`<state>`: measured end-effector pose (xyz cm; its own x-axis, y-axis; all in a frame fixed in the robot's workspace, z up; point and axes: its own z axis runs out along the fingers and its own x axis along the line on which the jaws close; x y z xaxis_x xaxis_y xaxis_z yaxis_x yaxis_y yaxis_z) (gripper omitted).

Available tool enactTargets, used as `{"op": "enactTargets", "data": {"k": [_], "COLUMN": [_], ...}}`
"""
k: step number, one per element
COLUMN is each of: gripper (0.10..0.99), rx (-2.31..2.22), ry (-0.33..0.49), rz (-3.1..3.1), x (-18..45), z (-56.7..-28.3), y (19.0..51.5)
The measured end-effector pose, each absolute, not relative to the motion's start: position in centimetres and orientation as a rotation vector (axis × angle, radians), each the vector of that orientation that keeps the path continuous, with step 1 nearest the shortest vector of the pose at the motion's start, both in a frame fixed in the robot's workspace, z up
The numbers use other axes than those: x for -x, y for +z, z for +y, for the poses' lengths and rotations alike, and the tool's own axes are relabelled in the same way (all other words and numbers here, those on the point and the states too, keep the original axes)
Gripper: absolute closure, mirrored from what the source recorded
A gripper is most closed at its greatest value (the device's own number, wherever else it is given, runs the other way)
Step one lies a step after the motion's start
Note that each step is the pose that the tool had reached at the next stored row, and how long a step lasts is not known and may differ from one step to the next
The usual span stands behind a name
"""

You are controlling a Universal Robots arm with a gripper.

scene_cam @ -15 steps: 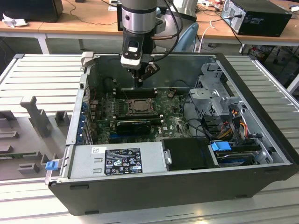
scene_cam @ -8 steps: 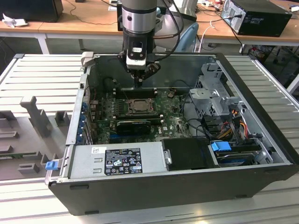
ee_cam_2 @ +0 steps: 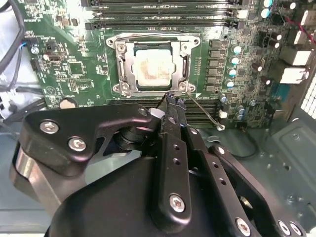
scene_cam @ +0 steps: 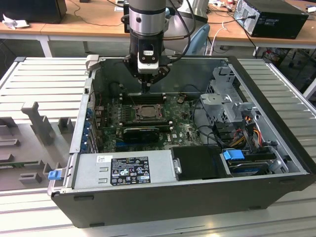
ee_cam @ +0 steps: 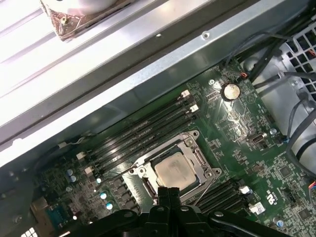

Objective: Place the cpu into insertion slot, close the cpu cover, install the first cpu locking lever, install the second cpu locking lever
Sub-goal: 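Install the first cpu locking lever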

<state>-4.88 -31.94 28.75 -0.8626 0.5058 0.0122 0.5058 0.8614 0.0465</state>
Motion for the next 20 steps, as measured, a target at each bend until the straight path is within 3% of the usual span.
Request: {"op": "enactTargets", "data": {"k": [9, 20], "gripper": [0.98, 0.98], "rx": [-0.691, -0.218], "ry": [0.076, 0.075], "rz": [3.065, 3.142], "x": [4.88, 4.88], "z": [-31.94, -31.94], "y": [28.75, 28.7]}}
